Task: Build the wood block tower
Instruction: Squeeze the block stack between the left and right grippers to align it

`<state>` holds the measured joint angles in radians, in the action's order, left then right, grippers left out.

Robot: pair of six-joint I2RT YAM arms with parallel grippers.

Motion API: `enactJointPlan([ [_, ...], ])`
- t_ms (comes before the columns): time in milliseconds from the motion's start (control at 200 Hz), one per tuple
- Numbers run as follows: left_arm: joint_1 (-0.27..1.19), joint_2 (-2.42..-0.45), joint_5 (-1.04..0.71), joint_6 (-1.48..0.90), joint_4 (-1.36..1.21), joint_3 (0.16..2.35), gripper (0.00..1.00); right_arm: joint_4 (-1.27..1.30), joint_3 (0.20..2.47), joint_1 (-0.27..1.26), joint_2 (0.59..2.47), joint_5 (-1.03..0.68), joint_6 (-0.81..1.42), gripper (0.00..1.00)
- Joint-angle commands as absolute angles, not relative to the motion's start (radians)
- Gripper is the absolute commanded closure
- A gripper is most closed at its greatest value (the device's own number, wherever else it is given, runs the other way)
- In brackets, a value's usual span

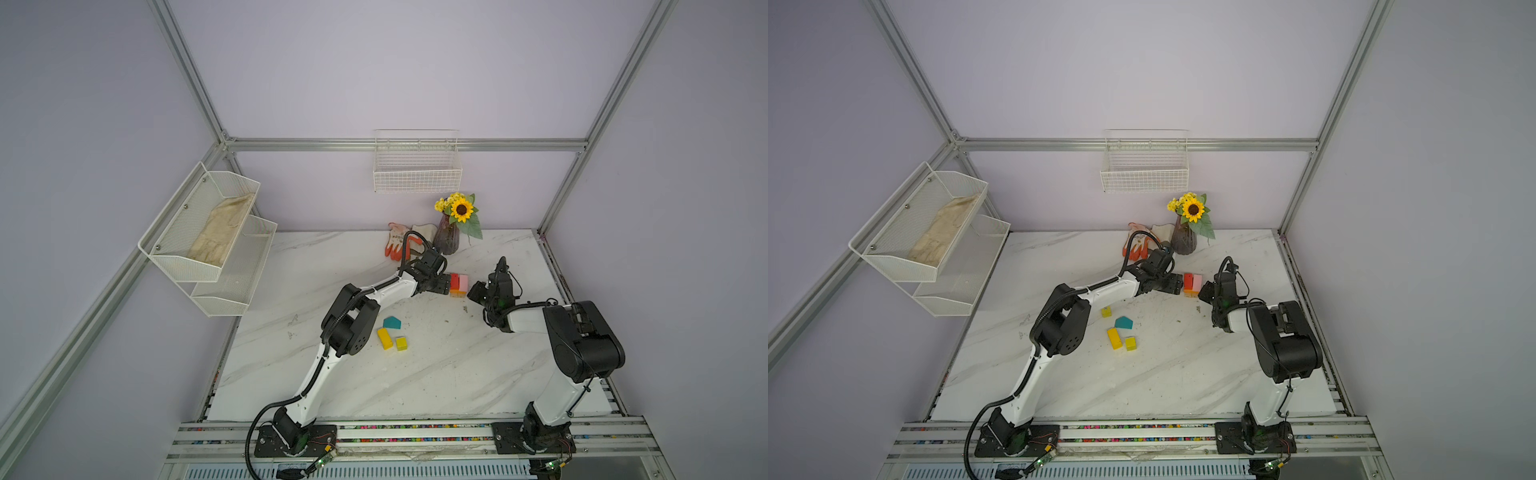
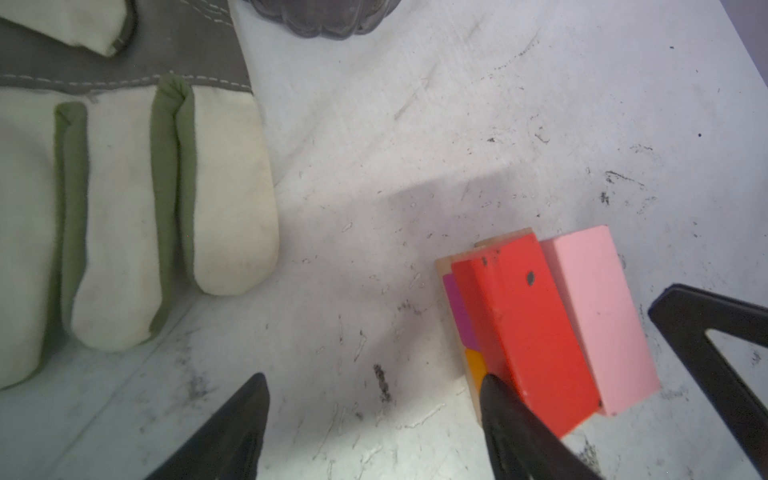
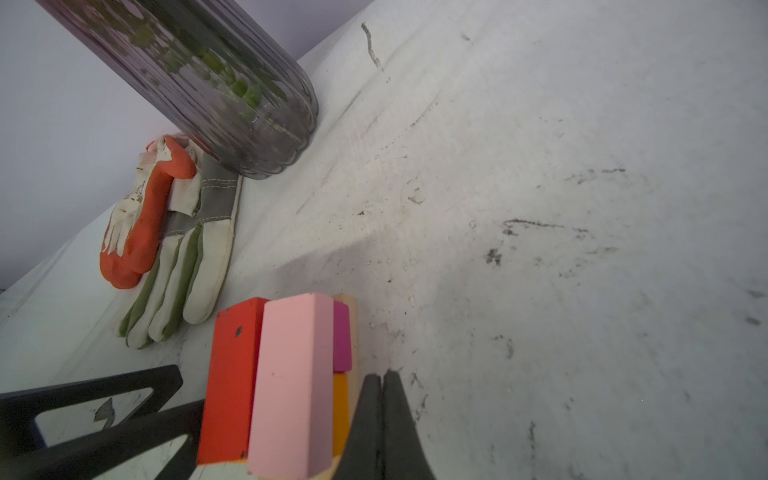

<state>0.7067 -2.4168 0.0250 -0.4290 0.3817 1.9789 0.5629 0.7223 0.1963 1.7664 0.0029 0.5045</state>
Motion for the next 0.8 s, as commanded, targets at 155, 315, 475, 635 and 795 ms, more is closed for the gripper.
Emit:
enactJointPlan([
  [155, 0.692, -2.444, 0.043, -0.394, 0.393, 2.149, 0.21, 0.549, 0.772, 0.196, 1.807, 0.000, 0.477, 1.00],
  [315, 0.688, -2.461, 0.032, -0.391, 0.397, 2.172, 0.21, 0.547, 0.791, 0.195, 1.826, -0.024, 0.462, 1.00],
  [475, 0.686, -2.466, 0.029, -0.392, 0.396, 2.173, 0.21, 0.563, 0.796, 0.196, 1.833, -0.034, 0.453, 1.00],
  [635, 0.685, -2.464, 0.031, -0.393, 0.396, 2.169, 0.21, 0.560, 0.804, 0.196, 1.840, -0.048, 0.445, 1.00],
  [795, 0.685, -2.467, 0.022, -0.396, 0.394, 2.171, 0.21, 0.563, 0.804, 0.198, 1.842, -0.052, 0.444, 1.00],
])
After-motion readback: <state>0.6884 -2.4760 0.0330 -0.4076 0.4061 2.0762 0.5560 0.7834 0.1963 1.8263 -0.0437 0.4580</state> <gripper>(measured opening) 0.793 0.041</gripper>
